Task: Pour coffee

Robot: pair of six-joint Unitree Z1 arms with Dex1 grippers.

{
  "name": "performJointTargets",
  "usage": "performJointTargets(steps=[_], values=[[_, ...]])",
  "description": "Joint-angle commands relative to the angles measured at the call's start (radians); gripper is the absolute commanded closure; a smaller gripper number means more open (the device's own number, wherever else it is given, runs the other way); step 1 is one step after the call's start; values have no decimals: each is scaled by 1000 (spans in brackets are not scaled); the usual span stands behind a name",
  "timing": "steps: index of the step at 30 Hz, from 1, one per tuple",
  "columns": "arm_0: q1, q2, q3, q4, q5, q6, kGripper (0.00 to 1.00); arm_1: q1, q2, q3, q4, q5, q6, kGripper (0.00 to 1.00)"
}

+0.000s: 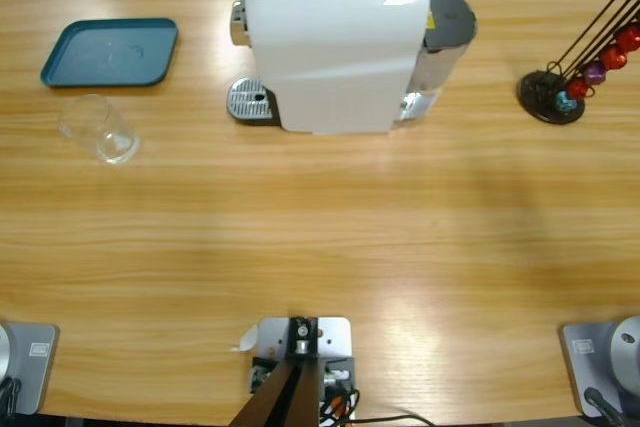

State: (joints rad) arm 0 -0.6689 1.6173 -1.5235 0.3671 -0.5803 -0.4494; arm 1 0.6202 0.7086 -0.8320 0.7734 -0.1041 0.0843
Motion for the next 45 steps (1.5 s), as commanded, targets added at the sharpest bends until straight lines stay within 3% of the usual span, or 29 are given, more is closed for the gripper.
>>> performJointTargets(steps=[1,3,7,9,10,13,21,30,33,38,40,45], values=[[-185,-336,310,117,360,520,0,-127,54,112,-265,-289,81,40],[-209,-434,431,140,443,516,0,-191,69,158,-366,-285,81,95],[-211,-564,587,141,450,441,0,-297,186,259,-556,-223,81,105],[-212,-571,595,140,450,411,0,-304,258,297,-661,-198,81,140],[-211,-564,592,138,450,406,0,-304,296,306,-707,-184,82,219],[-216,-536,576,130,450,400,0,-313,398,306,-798,-174,82,271],[-218,-501,576,122,449,397,0,-401,455,319,-843,-148,68,335],[-219,-475,566,110,450,378,0,-419,477,326,-880,-150,14,378],[-219,-465,563,109,450,373,0,-429,488,326,-892,-149,8,486],[-218,-458,560,108,448,371,0,-433,492,326,-896,-148,6,515],[-218,-456,561,108,447,370,0,-434,493,326,-898,-149,2,616],[-218,-459,565,108,447,364,0,-442,502,326,-904,-152,-1,621]])
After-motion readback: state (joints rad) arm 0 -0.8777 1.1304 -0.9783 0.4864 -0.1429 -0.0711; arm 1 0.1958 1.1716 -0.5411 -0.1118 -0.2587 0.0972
